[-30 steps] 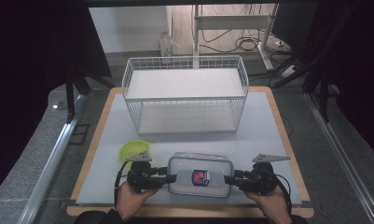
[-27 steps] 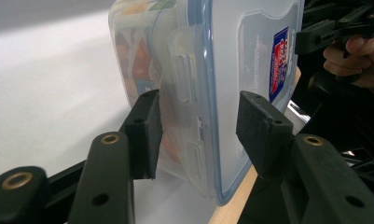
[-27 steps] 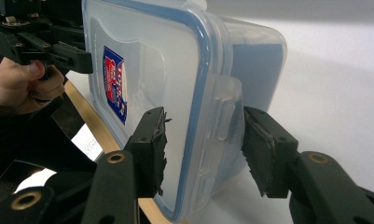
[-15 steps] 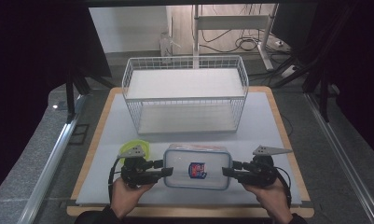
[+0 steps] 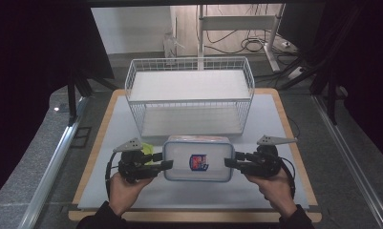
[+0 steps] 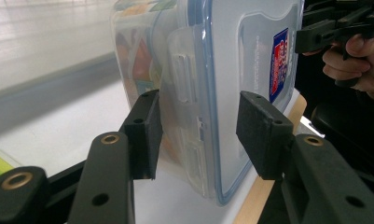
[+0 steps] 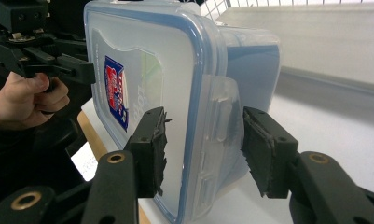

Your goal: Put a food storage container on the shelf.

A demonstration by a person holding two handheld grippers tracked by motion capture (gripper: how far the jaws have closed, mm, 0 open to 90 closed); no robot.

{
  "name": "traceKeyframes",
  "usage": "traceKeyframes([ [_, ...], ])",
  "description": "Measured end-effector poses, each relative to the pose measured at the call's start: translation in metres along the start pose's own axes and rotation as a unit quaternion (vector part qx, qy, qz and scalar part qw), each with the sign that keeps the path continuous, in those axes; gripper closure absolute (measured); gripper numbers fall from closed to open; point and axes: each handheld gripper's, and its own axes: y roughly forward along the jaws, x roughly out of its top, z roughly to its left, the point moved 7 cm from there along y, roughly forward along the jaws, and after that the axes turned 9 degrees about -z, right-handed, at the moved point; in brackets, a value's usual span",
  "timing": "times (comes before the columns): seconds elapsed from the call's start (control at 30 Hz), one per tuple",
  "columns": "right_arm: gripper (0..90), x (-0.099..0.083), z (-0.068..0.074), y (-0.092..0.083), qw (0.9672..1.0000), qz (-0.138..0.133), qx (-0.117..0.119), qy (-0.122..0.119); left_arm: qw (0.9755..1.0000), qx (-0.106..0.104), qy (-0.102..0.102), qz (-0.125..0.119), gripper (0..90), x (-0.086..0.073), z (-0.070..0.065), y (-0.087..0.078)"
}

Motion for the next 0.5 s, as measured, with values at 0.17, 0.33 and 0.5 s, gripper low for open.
traceKeyframes([
  [0.17,51.3,0.016,-0.001,0.002,0.9999,-0.01,-0.001,-0.005,1.0,0.001,0.003,-0.008,51.5,0.014,0.002,-0.001],
  [0.33,51.3,0.033,-0.001,0.003,0.9998,-0.018,0.0,-0.008,0.9999,0.004,0.005,-0.014,51.5,0.029,0.004,-0.002],
  [0.5,51.3,0.046,-0.002,0.006,0.9997,-0.024,0.001,-0.009,0.9998,0.006,0.004,-0.02,51.5,0.041,0.008,-0.002],
])
